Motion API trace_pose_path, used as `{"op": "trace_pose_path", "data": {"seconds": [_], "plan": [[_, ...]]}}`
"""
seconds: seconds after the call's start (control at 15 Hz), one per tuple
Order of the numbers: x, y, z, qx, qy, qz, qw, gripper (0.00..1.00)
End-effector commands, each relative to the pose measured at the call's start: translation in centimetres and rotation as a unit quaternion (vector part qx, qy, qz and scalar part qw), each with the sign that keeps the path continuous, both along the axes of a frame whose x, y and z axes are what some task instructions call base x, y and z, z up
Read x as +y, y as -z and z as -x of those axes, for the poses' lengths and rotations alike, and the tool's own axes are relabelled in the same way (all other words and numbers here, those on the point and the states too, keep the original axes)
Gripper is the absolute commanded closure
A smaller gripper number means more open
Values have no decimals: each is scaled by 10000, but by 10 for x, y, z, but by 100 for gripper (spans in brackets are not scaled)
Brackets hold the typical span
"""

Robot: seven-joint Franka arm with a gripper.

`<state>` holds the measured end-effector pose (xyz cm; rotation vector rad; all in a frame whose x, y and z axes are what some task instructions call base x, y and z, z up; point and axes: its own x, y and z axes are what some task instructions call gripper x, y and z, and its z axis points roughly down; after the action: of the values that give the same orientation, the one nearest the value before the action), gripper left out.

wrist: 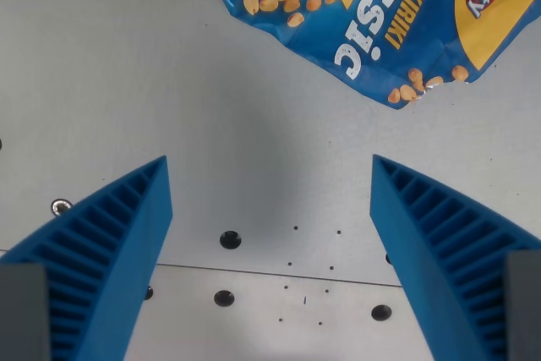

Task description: Move above the blue bag

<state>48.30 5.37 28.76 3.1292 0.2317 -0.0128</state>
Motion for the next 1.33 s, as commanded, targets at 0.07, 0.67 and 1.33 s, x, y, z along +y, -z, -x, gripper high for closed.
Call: {"op": "trace_pose_path", "data": {"seconds": [0.07,0.67,1.33], "plan": [[0,-1,0,-13,-2,-1,10000,0],[-2,1,-2,-24,47,-3,10000,0],[-14,13,-21,4,149,28,9999,0]]}}
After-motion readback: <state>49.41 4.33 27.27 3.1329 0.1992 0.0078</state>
